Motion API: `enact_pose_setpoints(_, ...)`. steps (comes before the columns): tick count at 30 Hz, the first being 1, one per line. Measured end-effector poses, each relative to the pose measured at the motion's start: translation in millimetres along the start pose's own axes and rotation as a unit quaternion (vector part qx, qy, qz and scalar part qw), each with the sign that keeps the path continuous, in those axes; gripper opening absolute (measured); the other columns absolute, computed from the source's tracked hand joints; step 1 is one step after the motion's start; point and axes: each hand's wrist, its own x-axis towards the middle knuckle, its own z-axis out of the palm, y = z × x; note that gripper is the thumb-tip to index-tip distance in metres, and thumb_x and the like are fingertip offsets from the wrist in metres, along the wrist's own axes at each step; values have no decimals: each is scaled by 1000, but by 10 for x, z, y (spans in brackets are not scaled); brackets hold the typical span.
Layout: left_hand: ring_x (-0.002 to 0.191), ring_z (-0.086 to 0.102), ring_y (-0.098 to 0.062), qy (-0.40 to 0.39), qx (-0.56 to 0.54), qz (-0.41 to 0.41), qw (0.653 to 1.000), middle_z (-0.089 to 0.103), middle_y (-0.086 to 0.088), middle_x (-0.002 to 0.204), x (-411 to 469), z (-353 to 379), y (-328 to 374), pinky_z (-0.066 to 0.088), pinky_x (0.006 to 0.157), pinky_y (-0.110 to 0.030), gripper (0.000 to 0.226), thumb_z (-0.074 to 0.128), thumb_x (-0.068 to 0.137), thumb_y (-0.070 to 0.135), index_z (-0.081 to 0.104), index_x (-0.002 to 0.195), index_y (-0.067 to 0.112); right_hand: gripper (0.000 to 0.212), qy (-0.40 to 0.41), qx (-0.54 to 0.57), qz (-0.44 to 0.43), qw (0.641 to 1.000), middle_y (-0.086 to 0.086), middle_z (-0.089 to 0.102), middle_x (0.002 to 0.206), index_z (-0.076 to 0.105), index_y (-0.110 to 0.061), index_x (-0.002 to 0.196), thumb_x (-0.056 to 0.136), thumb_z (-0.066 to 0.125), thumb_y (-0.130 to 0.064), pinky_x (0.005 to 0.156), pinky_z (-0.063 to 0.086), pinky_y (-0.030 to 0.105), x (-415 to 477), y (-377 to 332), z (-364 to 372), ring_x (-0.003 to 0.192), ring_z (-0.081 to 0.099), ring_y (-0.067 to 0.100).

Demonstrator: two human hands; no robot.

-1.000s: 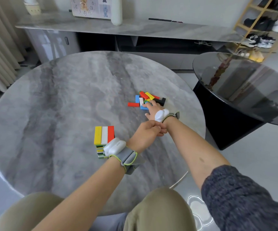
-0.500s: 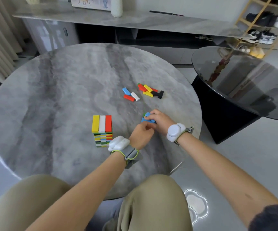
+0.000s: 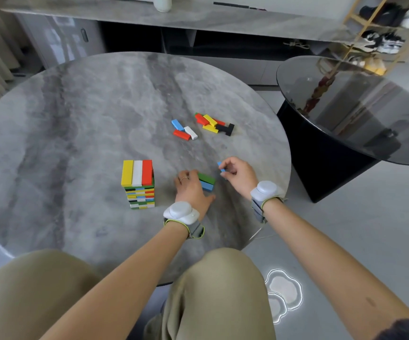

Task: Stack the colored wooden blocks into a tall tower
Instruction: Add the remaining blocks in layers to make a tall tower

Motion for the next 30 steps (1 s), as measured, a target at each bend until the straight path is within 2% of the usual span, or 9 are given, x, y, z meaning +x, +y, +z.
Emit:
enact_pose_setpoints(4, 128, 31, -31, 20, -26, -8, 999, 36, -13, 137, 99, 37, 22, 33, 102, -32, 73, 73, 77, 34, 37, 135, 7, 40, -24, -63, -4, 998, 5, 55, 84, 57, -9, 114, 77, 71, -4, 66, 39, 20, 59, -54, 6, 66, 49, 14)
enact_pose_setpoints(6, 127, 33, -31, 16, -40, -5, 999, 40, -14, 136, 164, 41, 41, 32, 103, -31, 69, 71, 78, 31, 39, 134, 7, 35, -36, -88, -3, 995, 6, 54, 84, 64, -5, 110, 76, 73, -8, 68, 36, 19, 92, -58, 49, 71, 49, 16)
enact_pose_setpoints(9, 123, 38, -29, 15, -60, 7, 998, 45, -14, 130, 222, 45, 61, 34, 98, -29, 60, 70, 80, 25, 44, 131, 6, 24, -41, -94, -17, 995, 14, 63, 91, 69, -5, 104, 82, 69, -11, 69, 38, 19, 92, -58, 84, 76, 53, 18)
enact_pose_setpoints(13, 118, 43, -28, 24, -64, 17, 998, 51, -12, 124, 208, 62, 59, 37, 93, -27, 51, 67, 81, 22, 48, 126, 7, 23, -57, -144, -68, 986, 16, 62, 107, 67, -4, 108, 87, 61, -9, 82, 44, 26, 16, -52, 89, 92, 61, 25)
enact_pose_setpoints(16, 114, 46, -29, 34, -38, 19, 999, 52, -13, 122, 165, 77, 64, 39, 93, -30, 50, 64, 80, 22, 48, 124, 7, 23, -69, -160, -77, 982, 15, 61, 104, 66, -2, 107, 86, 61, -10, 77, 42, 22, -38, -60, 73, 82, 54, 17)
enact_pose_setpoints(20, 112, 49, -28, 47, -13, 19, 999, 52, -11, 122, 115, 108, 62, 38, 90, -27, 55, 65, 75, 21, 47, 126, 9, 22, -88, -167, -67, 980, 15, 62, 101, 64, 0, 104, 84, 63, -11, 73, 40, 21, -67, -95, 43, 79, 51, 15)
enact_pose_setpoints(22, 112, 49, -28, 45, -15, 18, 999, 52, -10, 122, 112, 108, 54, 39, 88, -27, 59, 66, 73, 20, 46, 127, 10, 22, -93, -163, -57, 981, 15, 64, 99, 64, -1, 103, 84, 63, -11, 75, 42, 25, -66, -104, 42, 79, 52, 15)
enact_pose_setpoints(26, 118, 46, -28, 25, -33, 17, 999, 48, -11, 126, 103, 89, 51, 43, 91, -31, 66, 69, 72, 18, 41, 132, 10, 24, -107, -152, -39, 982, 5, 58, 86, 62, -6, 107, 85, 63, -15, 71, 41, 24, -78, -135, 24, 78, 52, 17)
enact_pose_setpoints(30, 128, 36, -29, -13, -42, 36, 998, 36, -12, 138, 43, 32, 46, 38, 99, -31, 81, 74, 70, 17, 31, 139, 8, 36, -89, -183, -15, 979, 6, 62, 102, 56, -9, 114, 88, 59, -33, 76, 44, 27, -115, -118, 10, 90, 58, 21)
